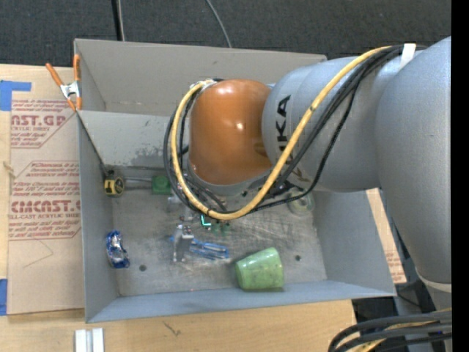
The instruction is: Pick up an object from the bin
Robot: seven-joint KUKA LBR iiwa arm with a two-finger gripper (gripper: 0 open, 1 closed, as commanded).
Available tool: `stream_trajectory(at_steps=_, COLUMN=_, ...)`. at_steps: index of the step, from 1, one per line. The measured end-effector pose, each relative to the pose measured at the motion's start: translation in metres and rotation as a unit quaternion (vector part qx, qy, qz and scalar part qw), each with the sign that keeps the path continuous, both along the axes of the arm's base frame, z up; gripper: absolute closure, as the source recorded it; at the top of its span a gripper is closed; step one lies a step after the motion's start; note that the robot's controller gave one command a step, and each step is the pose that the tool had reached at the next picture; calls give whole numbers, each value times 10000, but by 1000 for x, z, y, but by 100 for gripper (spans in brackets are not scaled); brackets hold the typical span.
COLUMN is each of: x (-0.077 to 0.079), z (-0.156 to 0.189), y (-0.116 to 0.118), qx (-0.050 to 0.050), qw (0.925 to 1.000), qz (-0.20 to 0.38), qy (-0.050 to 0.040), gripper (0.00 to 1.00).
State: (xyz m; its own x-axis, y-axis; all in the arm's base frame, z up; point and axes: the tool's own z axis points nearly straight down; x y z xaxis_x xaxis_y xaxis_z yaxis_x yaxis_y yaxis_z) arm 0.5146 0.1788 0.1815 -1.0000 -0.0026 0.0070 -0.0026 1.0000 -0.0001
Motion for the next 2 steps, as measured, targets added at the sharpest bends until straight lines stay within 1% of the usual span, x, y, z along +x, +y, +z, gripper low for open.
stream_trajectory(at_steps=1, x=11, z=-83, y=-35, qx=-14, qw=9987, qz=-502, qy=-1, gripper=0)
stream_trajectory(at_steps=2, x=13, z=-78, y=-33, qx=7, qw=9988, qz=-490, qy=-39, gripper=100)
